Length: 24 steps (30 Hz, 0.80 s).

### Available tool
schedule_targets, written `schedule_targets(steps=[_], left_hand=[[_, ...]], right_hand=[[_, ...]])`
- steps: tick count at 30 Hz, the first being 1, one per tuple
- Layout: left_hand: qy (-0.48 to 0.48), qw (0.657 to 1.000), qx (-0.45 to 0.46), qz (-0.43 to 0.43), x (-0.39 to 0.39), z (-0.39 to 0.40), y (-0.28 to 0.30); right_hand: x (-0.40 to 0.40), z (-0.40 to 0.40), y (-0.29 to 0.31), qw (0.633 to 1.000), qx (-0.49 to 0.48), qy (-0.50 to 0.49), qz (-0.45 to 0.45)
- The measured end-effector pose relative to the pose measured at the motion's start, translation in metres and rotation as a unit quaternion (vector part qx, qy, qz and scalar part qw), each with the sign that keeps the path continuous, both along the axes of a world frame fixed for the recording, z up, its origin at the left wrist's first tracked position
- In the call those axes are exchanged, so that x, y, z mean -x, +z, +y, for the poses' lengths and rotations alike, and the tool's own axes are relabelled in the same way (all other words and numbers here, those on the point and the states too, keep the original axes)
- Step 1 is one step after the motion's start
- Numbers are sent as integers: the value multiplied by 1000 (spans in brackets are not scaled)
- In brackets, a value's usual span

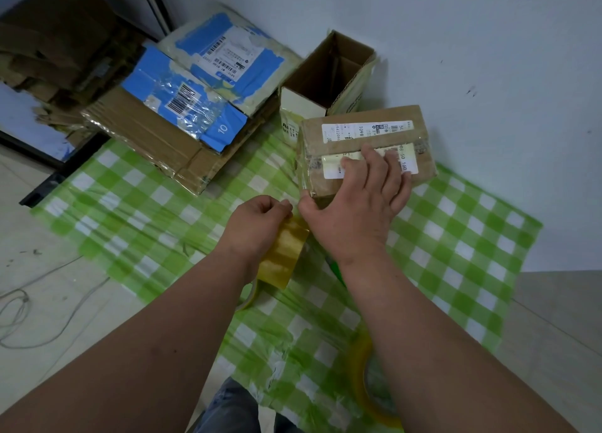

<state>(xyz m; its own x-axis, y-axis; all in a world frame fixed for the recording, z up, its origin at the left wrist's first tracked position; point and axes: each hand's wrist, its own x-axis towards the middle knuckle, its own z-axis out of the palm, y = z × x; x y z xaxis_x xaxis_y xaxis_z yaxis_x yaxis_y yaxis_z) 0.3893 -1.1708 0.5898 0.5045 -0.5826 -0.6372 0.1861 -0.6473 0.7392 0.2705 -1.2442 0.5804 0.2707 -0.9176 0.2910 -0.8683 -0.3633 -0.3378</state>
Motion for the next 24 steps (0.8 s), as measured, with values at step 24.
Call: schedule_targets(steps=[24], left_hand=[[-42, 995, 66, 69, 9, 20, 29]], right_hand=[[40, 52, 18, 887, -320, -48, -329]])
